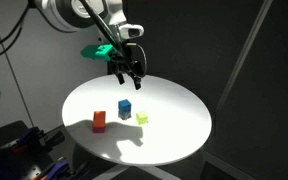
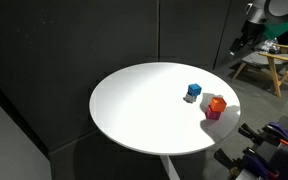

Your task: Put the blue block on the table

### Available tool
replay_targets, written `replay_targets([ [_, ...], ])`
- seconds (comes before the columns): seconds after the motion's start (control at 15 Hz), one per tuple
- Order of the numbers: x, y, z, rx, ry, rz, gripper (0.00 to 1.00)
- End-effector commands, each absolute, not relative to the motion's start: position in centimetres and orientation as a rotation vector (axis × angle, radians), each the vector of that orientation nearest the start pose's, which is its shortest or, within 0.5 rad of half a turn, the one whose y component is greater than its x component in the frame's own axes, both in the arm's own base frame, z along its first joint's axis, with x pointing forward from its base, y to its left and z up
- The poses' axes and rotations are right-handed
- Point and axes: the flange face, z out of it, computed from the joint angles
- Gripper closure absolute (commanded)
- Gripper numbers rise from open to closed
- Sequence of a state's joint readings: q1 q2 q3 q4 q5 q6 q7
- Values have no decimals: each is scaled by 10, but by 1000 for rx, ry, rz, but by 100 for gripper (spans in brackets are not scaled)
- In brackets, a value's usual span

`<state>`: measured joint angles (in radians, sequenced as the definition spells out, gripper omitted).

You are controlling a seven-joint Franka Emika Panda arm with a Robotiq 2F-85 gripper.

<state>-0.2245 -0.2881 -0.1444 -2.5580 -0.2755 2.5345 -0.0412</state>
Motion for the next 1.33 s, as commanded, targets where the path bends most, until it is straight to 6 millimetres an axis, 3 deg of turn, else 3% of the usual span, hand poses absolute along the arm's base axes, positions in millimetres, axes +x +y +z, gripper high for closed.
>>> replay_targets([
  [0.0,420,-159,394,-3308,201,-381,0],
  [0.4,420,-158,394,-3299,197,-376,0],
  [0.93,430,-127,392,-3178,278,-366,0],
  [1.27,440,-114,380,-3088,396,-239,0],
])
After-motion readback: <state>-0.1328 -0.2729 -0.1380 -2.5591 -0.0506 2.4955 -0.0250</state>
